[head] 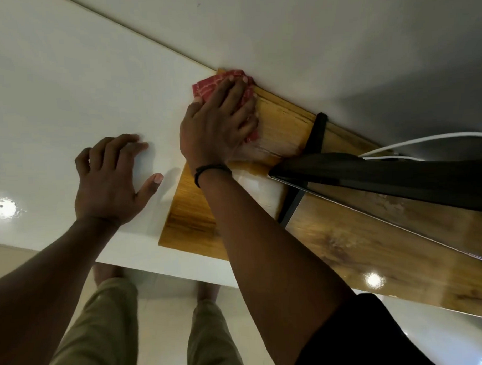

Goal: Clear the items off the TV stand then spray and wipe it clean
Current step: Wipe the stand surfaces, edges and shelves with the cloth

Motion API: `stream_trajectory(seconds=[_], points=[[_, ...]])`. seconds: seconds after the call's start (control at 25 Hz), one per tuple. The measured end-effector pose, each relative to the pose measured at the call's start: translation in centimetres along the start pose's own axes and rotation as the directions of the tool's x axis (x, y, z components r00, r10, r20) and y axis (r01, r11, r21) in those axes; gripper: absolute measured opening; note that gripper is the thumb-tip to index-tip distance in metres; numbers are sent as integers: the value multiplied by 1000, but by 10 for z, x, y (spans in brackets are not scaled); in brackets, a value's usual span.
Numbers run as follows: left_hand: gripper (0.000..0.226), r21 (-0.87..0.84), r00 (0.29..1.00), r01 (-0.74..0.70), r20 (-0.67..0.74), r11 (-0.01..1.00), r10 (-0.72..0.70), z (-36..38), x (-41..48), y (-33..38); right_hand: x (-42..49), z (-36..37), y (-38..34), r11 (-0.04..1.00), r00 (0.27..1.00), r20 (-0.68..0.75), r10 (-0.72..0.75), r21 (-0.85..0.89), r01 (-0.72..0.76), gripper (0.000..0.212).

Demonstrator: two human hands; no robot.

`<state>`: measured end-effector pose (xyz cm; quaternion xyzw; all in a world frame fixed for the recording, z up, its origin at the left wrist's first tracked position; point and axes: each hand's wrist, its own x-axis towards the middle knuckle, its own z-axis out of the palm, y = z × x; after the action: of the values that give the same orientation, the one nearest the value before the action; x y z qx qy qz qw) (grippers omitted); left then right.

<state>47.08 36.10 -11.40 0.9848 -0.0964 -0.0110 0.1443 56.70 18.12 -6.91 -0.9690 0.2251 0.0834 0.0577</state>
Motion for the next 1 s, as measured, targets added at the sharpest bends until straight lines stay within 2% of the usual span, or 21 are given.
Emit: stream_trajectory(seconds=[0.12,0.2,0.36,0.52,0.64,0.76,0.88,1.0], points=[[70,-3,1000,2,10,1000,-2,-1,1,2,-22,7,32,981,980,-47,-192,-26,191,67],[70,-31,1000,8,28,999,-7,-6,1,1,-69,11,48,947,947,-22,-321,18,322,65],[67,-55,999,-2,40,998,4,-9,0,2,-162,27,65,926,922,83,-377,40,375,64],[65,-66,999,-15,48,998,18,-8,2,0,-204,29,97,901,895,113,-431,7,433,64],[65,-61,999,-24,41,998,27,-5,-1,-1,-194,21,127,958,953,100,-285,7,285,61],[65,-51,999,-24,39,998,26,-4,0,-1,-136,18,128,1000,1000,14,1,30,-1,61],[65,-39,999,-34,24,999,35,-4,-1,-2,-77,13,102,970,971,1,240,33,-239,66],[65,-44,999,-33,23,998,34,-2,-1,-3,-36,7,83,950,954,3,301,92,-300,68]])
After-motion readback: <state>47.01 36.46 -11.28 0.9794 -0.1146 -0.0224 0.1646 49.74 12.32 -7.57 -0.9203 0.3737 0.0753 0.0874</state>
